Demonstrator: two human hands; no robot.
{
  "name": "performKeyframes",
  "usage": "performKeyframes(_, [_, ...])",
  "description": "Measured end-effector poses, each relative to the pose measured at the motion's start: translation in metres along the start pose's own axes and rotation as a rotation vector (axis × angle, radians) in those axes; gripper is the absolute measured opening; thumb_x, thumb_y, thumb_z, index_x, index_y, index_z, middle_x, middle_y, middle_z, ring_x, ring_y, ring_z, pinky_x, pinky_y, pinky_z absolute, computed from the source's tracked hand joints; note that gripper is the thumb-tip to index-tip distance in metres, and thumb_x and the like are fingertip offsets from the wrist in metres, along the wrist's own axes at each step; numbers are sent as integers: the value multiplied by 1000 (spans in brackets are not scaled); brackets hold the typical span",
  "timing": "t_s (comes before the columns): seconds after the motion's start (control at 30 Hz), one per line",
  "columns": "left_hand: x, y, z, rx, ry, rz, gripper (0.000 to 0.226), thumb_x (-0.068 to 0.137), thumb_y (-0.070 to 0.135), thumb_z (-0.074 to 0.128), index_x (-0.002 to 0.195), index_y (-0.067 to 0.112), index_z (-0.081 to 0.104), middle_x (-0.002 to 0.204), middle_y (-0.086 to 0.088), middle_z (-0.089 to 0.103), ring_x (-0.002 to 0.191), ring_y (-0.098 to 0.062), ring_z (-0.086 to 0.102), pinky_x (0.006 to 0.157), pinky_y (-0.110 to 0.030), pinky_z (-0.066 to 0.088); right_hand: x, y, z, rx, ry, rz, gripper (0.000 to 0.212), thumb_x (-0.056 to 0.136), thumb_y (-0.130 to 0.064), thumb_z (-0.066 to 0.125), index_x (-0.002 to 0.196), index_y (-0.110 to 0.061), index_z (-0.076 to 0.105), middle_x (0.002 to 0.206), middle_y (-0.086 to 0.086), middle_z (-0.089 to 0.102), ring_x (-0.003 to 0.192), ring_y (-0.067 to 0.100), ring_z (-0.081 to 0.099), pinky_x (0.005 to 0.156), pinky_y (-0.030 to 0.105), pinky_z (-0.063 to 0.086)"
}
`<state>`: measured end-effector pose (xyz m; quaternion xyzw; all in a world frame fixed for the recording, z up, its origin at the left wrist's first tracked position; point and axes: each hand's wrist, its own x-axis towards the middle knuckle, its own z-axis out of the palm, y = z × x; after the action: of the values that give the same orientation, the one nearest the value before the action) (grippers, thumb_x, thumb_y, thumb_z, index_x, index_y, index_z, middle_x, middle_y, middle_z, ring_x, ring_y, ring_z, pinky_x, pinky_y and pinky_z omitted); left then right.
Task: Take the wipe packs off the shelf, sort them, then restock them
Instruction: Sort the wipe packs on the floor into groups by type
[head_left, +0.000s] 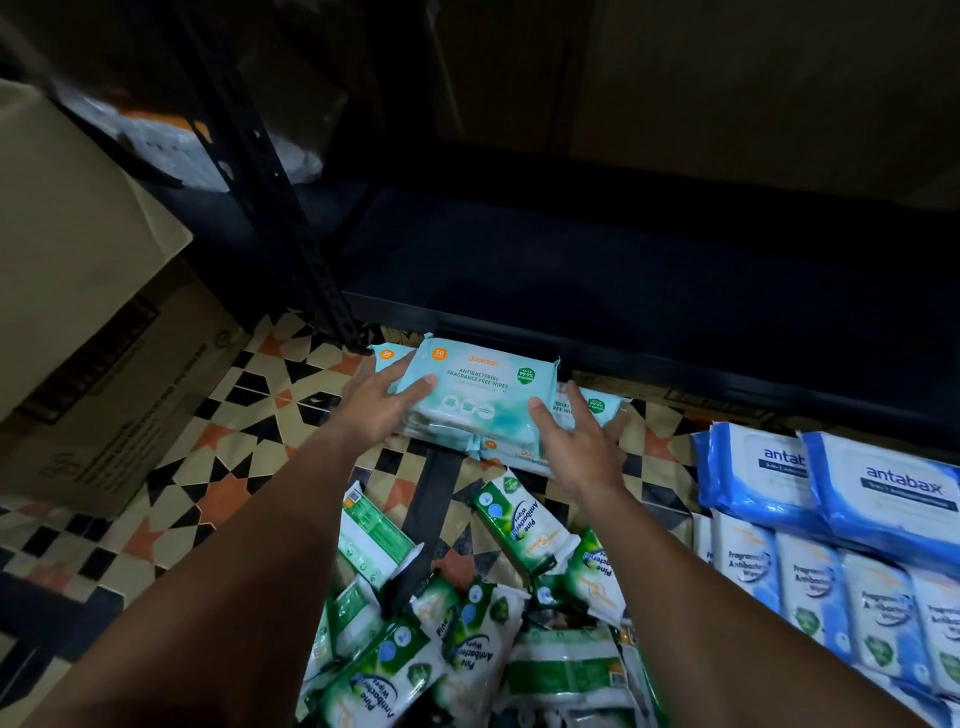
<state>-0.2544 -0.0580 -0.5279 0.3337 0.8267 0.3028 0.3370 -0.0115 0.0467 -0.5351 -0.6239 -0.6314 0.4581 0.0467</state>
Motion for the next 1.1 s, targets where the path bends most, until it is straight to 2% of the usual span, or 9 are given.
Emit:
performKeyframes(0.17, [-27, 3, 8, -47, 166, -21, 61, 94, 68, 50, 149, 61, 24, 168, 5, 2, 155, -25, -6, 122, -57, 8, -12, 10, -7, 180, 127, -93, 82, 86, -80, 43, 152, -56, 0, 168, 3, 6, 146, 37, 30, 114, 60, 31])
performKeyframes(0.27, [-57, -15, 18, 33, 418, 17, 56, 102, 25, 53, 149, 48, 33, 157, 0, 29, 145, -28, 24, 118, -57, 24, -40, 25, -3, 219, 448, -150, 62, 98, -56, 49, 148, -25, 30, 149, 17, 34, 131, 36, 40, 102, 44, 38])
performKeyframes(0.37, [-87, -42, 26, 348, 406, -17, 68, 85, -5, 55, 140, 34, 44, 140, -4, 46, 131, -26, 35, 109, -49, 34, -63, 48, 4, -208, 670, -363, 33, 99, -47, 50, 110, -16, 49, 110, 11, 50, 102, 30, 48, 82, 42, 41])
performKeyframes(0.5, [-113, -56, 41, 583, 259, -108, 64, 91, 48, 62, 147, 35, 34, 150, -11, 35, 140, -35, 26, 108, -56, 38, -76, 66, 23, -389, 449, -509, 28, 94, -44, 56, 93, -16, 59, 93, 7, 62, 95, 32, 52, 78, 41, 42])
performKeyframes(0.63, [-129, -50, 58, 700, 22, -188, 93, 71, 83, 63, 148, 42, 31, 164, -15, 7, 149, -43, 7, 116, -56, 29, -84, 63, 30, -630, 82, -349, 76, 90, -59, 60, 151, -21, 36, 146, 4, 50, 143, 29, 26, 108, 44, 29])
performKeyframes(0.87, [-136, -40, 54, 525, 65, -65, 69, 71, 47, 80, 131, 26, 53, 154, -10, 34, 136, -38, 40, 109, -47, 42, -90, 59, 17, -411, 61, -442, 74, 73, -28, 88, 139, -25, 54, 139, 0, 57, 134, 25, 45, 103, 37, 40])
performKeyframes(0.97, [-147, -33, 47, 121, 302, 7, 29, 78, 27, 73, 102, 30, 57, 105, -5, 65, 86, -20, 65, 70, -36, 55, -92, 60, 8, -150, -15, -425, 68, 66, -11, 93, 127, -20, 65, 129, 2, 60, 122, 22, 54, 97, 30, 45])
performKeyframes(1.03, [-157, -27, 42, -155, 395, -38, 25, 84, 10, 73, 92, 28, 58, 83, -5, 67, 51, -6, 55, 47, -29, 46, -93, 58, 3, -62, -47, -397, 66, 63, -9, 95, 122, -20, 68, 126, 2, 61, 117, 20, 56, 94, 27, 43])
performKeyframes(1.1, [-166, -27, 40, -448, 412, -130, 34, 82, -8, 70, 92, 23, 64, 88, -12, 71, 52, -5, 57, 46, -24, 46, -98, 55, -4, 3, -73, -408, 63, 65, -9, 94, 121, -21, 70, 124, 1, 61, 115, 17, 56, 94, 26, 43])
